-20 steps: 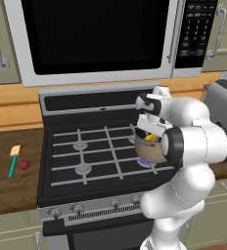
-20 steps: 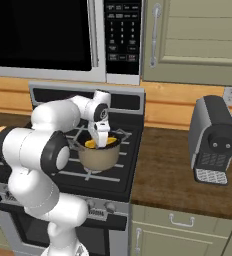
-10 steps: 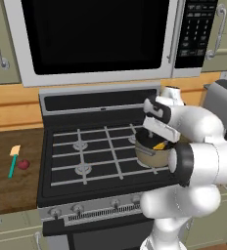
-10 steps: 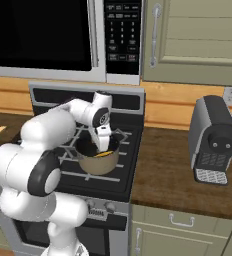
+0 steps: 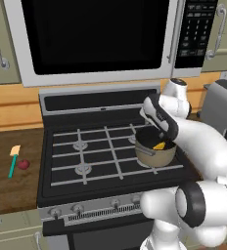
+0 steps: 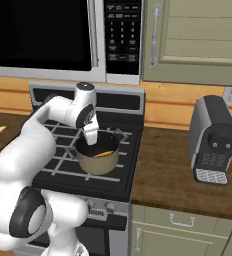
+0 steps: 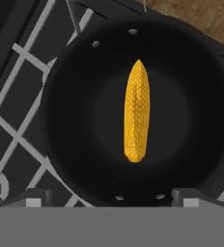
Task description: Put the corn and tomato in the pot. Retrieve the spatula and lightly stir the vegetables in the pot.
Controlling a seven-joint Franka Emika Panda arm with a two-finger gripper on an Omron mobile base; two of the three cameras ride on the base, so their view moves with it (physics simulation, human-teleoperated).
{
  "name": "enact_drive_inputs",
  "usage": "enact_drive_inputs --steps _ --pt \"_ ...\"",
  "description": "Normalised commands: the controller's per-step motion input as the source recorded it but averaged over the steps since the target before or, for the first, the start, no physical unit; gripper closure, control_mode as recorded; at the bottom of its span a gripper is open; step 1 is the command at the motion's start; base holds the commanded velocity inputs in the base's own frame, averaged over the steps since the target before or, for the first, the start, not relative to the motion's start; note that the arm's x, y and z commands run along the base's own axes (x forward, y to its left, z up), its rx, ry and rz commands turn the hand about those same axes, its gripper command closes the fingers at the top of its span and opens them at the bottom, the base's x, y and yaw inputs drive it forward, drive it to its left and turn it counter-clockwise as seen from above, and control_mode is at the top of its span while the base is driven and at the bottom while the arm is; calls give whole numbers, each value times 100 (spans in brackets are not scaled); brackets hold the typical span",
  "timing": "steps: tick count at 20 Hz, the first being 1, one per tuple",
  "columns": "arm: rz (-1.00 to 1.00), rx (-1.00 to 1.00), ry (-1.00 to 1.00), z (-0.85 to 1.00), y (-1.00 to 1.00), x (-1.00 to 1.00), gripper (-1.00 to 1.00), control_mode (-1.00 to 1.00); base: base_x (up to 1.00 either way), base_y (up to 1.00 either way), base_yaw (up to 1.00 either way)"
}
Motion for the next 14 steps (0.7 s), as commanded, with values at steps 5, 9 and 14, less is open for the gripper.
enact_drive_inputs --steps 5,9,14 --pt "14 -5 6 0 42 0 -100 -100 0 0 0" --pt "15 -1 1 0 48 -1 -100 -100 0 0 0" --pt "35 0 0 -1 98 0 -100 -100 0 0 0"
